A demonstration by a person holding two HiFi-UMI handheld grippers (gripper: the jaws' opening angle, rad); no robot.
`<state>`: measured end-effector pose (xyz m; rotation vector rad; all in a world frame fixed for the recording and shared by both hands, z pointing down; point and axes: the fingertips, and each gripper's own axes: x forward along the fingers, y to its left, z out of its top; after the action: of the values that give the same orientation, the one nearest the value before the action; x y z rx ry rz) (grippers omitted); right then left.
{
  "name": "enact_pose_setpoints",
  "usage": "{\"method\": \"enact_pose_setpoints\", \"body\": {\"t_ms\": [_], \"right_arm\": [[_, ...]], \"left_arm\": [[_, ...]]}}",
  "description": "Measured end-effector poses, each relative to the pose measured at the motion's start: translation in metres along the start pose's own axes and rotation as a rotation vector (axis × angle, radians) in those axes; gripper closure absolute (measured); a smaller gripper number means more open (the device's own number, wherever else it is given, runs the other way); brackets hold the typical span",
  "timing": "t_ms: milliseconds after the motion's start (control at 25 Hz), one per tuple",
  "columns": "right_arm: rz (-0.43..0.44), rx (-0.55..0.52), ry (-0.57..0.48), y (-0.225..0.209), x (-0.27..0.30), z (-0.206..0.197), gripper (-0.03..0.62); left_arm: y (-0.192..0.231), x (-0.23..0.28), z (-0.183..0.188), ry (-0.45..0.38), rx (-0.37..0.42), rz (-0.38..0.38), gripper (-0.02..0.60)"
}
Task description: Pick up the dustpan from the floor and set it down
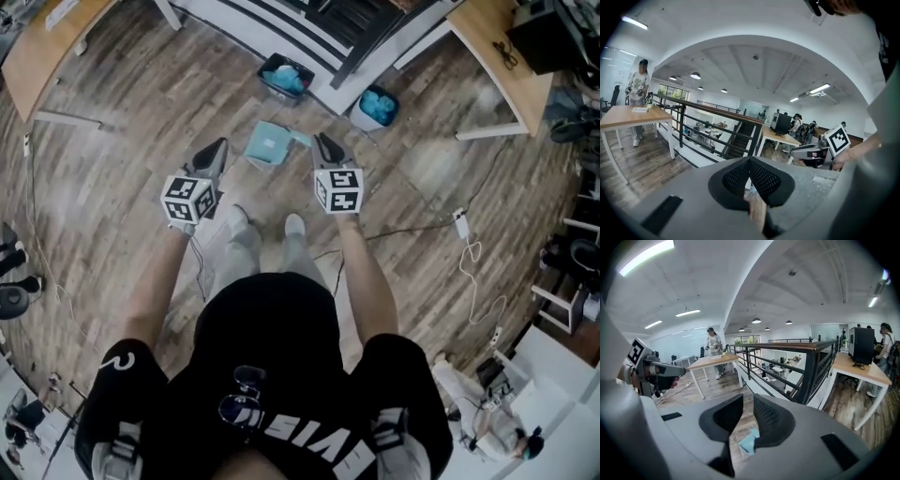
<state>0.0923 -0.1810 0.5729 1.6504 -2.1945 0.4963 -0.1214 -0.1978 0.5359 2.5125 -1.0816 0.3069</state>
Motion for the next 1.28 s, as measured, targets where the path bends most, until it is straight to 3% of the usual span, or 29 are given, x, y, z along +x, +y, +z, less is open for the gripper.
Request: {"method": "enact_pose_setpoints", "body": {"t_ms": [40, 160, 600, 960, 1080, 1280], "right_arm": [[0.016, -0.015, 0.019, -0.001, 0.01, -0.008, 0.513], [0.066, -0.053, 0.083, -0.004, 0.041, -0.034, 0.473], [0.182, -0.129, 0.301, -0.023, 0.143, -0.148, 0.373], [0.226, -0.228, 0.442, -0.017, 0.191, -0.211, 0.348], [0.197, -0.259, 0.461, -0.022, 0.194, -0.218, 0.398], [0.207, -0.331, 0.494, -0.024, 0.195, -0.226, 0.418]], "left_arm": [[0.004, 0.005, -0.006, 0.006, -0.005, 0.004, 0.584], [0.014, 0.022, -0.02, 0.023, -0.02, 0.012, 0.584], [0.043, 0.081, -0.089, 0.075, -0.064, 0.014, 0.584], [0.072, 0.088, -0.144, 0.121, -0.119, 0.033, 0.584], [0.077, 0.085, -0.154, 0.138, -0.132, 0.036, 0.584], [0.084, 0.086, -0.157, 0.146, -0.141, 0.039, 0.584]]}}
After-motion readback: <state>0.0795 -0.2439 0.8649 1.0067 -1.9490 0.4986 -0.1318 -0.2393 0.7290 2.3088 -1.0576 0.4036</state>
